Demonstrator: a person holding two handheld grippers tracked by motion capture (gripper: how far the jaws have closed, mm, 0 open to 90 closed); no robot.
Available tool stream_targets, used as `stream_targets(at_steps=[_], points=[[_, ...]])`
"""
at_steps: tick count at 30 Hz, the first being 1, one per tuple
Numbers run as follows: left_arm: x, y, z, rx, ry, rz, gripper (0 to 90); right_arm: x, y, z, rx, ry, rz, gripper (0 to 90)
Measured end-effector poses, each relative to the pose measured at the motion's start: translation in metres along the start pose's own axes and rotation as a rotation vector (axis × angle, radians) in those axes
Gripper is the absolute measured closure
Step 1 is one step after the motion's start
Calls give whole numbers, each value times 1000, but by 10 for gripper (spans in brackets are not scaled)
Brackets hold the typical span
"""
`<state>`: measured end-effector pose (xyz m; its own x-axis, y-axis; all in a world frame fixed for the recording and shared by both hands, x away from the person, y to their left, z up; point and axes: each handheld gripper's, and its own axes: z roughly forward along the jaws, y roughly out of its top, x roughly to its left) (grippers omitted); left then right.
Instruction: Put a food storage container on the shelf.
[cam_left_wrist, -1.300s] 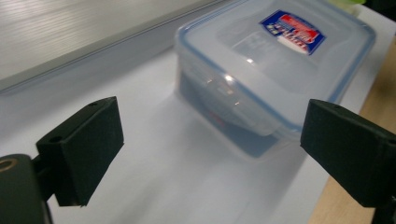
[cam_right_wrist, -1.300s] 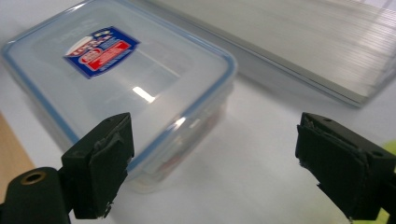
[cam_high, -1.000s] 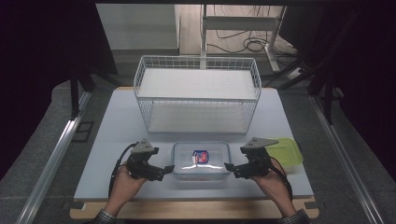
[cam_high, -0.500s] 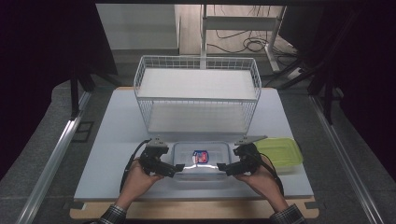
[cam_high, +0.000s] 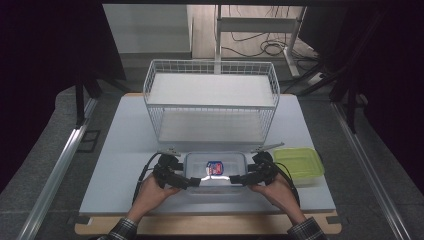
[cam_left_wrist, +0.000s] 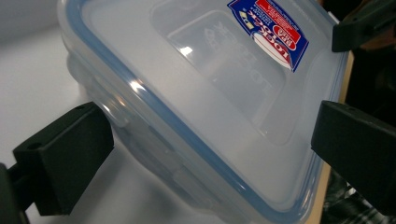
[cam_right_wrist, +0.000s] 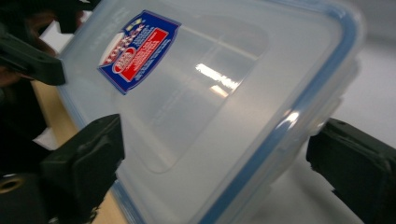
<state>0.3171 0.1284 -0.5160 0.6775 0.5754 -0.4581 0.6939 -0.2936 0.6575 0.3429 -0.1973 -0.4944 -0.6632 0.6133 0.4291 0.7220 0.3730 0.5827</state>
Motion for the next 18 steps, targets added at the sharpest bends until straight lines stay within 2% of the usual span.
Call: stream_targets(at_steps=[4,8,10,15,18], points=[[-5,-1,-4,14,12,4,32,2,-1,-4,5,-10,-8,103],[-6,-6,-14,2,1,-1,142,5,-4,-12,13,-6,-16,176],[-7,-10,-18,-13,-12,-20,199,7,-8,-16,14,-6,-29,208],[-11,-20,-25,-32,-27,-7,295,7,-17,-25,-12,23,-27,320],[-9,-25,-30,-63,-54,-41,379,4,-21,-31,-36,53,-5,392]])
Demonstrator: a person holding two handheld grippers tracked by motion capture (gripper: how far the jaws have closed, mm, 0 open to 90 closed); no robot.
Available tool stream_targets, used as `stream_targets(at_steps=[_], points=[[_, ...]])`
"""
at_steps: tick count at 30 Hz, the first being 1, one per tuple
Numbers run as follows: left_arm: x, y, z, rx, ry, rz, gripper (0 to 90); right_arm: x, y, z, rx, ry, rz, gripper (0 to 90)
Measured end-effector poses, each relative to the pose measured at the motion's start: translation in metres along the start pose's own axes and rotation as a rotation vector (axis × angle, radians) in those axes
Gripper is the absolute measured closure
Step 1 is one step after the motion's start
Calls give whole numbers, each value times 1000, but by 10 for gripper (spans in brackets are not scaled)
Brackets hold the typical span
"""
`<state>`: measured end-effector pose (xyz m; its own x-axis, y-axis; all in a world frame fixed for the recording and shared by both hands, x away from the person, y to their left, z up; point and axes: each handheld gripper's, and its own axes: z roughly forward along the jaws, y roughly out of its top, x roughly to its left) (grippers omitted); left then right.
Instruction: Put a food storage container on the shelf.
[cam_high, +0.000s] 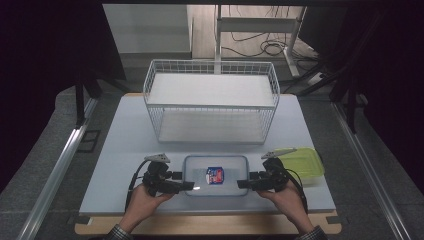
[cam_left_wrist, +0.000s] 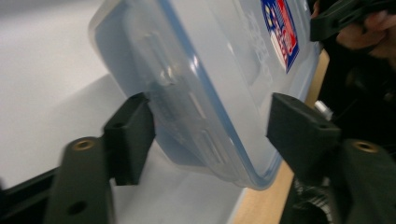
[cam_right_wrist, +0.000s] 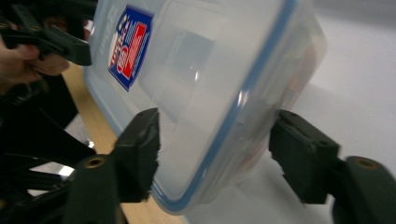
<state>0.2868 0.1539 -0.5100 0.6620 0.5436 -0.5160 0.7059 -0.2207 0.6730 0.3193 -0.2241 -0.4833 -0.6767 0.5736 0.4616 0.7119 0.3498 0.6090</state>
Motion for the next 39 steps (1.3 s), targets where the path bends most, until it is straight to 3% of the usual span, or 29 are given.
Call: stream_targets(at_steps=[5,7,10,17,20,30,39], points=[[0,-2,-2,-16,-10,-15,428,-4,-3,-5,-18,35,44,461],[1,-2,-2,-28,-18,-41,437,-6,-3,-5,-24,46,64,467],[3,-2,-4,-49,-31,-71,471,-3,-3,-6,-20,27,59,476],[2,-1,-4,-76,-10,-65,510,-1,-4,-8,-81,1,55,502],[0,0,-4,-79,11,-43,512,0,-5,-8,-104,-6,51,501],[-2,10,-9,-127,3,-19,512,7,3,-17,-155,-35,0,501],[-7,23,-22,-160,25,15,512,15,18,-24,-191,-46,-56,501]])
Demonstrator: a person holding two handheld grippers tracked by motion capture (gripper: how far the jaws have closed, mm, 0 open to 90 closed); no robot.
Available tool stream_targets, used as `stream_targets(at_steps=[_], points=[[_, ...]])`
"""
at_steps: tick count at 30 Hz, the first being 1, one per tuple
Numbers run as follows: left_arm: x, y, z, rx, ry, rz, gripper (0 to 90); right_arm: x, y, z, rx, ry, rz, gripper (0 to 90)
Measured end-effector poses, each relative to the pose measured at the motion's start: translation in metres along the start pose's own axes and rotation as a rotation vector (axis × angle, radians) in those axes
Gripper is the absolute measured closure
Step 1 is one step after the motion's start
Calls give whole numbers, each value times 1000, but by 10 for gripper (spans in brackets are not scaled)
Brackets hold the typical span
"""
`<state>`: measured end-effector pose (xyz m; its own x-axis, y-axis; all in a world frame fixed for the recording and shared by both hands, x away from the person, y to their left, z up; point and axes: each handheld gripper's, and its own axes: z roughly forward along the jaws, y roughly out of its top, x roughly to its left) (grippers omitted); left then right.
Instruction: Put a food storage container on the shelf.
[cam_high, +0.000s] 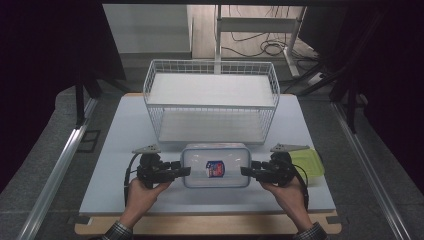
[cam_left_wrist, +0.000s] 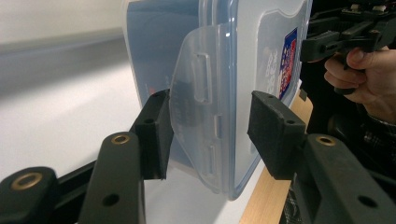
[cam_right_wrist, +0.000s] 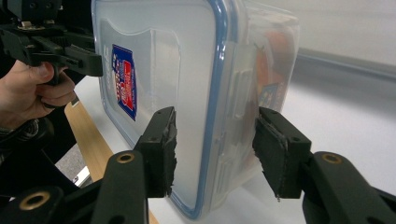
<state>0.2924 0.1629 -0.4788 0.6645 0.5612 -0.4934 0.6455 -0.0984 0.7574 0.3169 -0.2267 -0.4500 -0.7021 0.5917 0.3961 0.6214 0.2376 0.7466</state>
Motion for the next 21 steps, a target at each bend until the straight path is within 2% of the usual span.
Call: stream_targets(at_steps=[6,21], points=[[-2,10,-6,-12,5,20,511,4,9,-2,-22,0,-23,501],[-7,46,-22,-49,34,50,506,11,43,-8,-65,0,-43,501]])
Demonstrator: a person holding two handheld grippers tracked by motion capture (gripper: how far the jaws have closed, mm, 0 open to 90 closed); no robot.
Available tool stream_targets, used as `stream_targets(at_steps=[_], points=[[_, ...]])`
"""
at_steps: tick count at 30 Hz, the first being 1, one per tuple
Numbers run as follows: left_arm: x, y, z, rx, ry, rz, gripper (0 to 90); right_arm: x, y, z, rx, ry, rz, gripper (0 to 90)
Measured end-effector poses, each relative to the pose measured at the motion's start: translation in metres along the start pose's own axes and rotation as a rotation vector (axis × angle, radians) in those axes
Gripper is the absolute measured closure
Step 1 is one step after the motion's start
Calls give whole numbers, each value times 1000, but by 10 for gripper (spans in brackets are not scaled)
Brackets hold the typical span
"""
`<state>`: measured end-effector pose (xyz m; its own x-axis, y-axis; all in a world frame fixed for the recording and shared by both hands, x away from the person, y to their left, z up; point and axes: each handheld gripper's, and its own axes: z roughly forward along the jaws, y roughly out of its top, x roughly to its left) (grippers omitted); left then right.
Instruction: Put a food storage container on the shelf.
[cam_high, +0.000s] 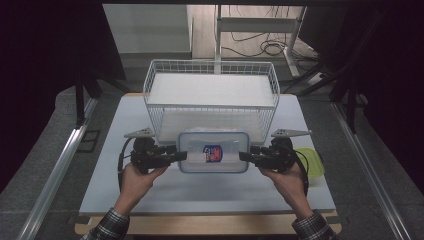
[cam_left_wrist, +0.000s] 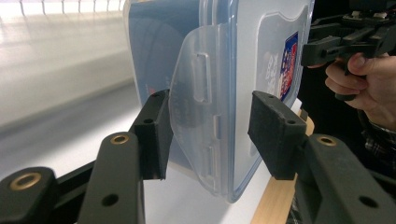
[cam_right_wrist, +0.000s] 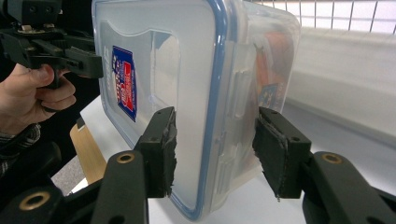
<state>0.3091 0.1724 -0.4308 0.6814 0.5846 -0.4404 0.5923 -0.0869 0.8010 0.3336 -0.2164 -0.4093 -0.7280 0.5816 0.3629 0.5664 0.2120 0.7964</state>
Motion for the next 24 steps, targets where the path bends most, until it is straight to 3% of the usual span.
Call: stream_targets(at_steps=[24], points=[[5,63,-19,-61,18,32,508,-2,71,-2,-94,15,-26,505]])
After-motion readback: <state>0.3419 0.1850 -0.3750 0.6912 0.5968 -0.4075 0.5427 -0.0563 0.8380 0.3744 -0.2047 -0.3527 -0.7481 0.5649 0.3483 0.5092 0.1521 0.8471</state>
